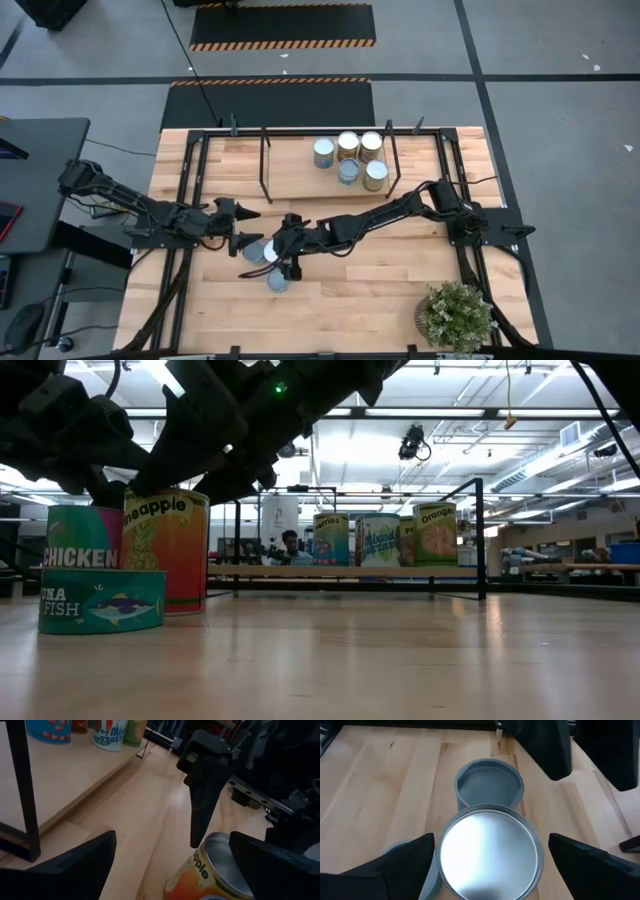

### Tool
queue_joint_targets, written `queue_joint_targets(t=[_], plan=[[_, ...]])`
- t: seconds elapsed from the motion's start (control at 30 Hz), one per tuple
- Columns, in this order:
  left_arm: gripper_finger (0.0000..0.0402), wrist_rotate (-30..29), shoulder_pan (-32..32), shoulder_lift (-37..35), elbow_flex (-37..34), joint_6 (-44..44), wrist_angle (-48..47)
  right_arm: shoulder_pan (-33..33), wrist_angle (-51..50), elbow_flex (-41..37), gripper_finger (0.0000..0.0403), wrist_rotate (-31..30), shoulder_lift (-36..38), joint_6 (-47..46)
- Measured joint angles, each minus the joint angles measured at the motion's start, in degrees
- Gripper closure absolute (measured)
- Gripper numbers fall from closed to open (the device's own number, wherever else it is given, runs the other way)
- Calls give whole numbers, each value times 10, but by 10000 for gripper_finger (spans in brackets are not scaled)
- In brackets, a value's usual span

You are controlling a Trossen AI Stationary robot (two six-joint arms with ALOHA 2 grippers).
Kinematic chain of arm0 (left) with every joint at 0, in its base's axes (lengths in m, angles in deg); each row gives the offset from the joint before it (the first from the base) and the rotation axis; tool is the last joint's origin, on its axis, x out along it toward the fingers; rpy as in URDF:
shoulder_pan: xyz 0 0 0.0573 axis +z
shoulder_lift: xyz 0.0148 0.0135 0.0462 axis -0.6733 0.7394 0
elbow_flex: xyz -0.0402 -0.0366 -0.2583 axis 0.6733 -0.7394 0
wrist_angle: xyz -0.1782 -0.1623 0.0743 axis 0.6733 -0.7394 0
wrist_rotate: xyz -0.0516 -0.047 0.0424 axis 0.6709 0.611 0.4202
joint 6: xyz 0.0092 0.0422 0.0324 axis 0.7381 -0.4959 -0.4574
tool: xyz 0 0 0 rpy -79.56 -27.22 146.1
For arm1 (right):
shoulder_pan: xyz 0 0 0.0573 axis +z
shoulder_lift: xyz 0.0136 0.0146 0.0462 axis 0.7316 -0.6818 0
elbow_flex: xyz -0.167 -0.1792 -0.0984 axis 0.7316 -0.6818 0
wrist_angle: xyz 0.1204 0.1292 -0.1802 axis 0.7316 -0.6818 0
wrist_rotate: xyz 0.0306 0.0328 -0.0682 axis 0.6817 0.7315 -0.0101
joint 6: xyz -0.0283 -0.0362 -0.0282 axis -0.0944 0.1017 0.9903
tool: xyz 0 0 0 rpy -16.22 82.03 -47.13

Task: Pick and place cans onto a shelf
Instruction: Put the canned pineapple on the shelf

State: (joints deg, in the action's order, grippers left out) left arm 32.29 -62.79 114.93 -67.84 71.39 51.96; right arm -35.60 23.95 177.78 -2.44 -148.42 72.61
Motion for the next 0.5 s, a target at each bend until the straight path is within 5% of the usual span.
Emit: queue_joint_targets(t=[0.5], plan=[[8, 0, 0, 0, 0, -32, 22, -7, 104, -70, 4, 12, 0, 0]])
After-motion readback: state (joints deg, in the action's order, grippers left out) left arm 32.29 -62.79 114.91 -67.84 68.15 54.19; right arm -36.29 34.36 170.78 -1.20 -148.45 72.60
